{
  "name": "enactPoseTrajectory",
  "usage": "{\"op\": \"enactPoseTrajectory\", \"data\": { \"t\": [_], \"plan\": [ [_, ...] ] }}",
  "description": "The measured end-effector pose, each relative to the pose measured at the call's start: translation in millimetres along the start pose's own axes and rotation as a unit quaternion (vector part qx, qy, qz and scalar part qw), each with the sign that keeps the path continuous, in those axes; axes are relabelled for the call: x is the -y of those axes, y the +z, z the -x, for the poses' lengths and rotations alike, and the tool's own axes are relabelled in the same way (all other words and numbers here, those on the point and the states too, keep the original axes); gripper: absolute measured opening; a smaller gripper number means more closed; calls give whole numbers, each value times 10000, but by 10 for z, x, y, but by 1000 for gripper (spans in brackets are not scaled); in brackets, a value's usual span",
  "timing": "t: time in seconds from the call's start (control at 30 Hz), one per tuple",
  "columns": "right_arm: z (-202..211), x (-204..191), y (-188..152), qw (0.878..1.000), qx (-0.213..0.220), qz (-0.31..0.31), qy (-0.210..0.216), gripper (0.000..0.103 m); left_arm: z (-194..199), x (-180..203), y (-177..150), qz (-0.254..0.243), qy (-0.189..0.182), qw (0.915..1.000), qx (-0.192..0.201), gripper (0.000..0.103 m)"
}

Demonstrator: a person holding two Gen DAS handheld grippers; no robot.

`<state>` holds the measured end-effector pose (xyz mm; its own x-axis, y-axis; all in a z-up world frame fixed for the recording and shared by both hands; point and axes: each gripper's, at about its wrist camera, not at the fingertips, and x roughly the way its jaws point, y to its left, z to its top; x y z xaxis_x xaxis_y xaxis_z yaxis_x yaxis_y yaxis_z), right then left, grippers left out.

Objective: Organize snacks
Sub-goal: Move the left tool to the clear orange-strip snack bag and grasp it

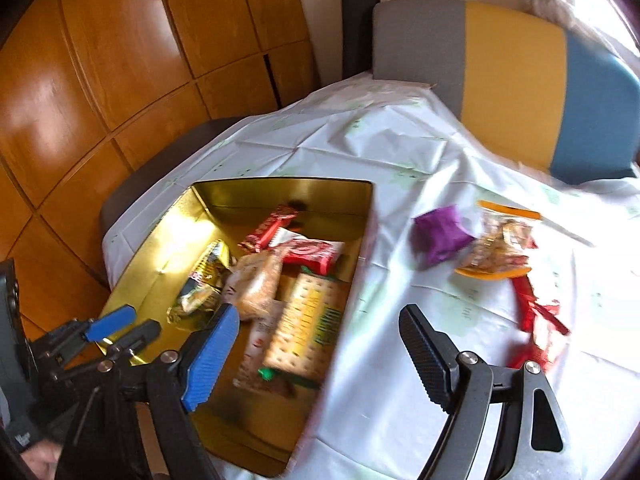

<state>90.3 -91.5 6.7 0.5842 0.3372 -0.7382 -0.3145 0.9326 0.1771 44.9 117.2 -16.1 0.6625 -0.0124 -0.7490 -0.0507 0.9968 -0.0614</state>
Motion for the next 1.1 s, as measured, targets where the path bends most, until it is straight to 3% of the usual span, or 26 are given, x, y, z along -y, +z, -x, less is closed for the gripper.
{"op": "enactPoseTrajectory", "data": {
  "t": [0.67,0.9,1.1],
  "plan": [
    [549,1123,-278,9927,30,-399,-1134,85,97,394,16,-550,-92,9984,26,43],
    [728,1668,-380,9845,-30,-676,-1616,85,103,617,74,-859,-185,9961,44,43],
    [782,2196,-521,9719,-32,-1310,-1958,85,151,911,249,-1161,-441,9921,151,43]
  ]
}}
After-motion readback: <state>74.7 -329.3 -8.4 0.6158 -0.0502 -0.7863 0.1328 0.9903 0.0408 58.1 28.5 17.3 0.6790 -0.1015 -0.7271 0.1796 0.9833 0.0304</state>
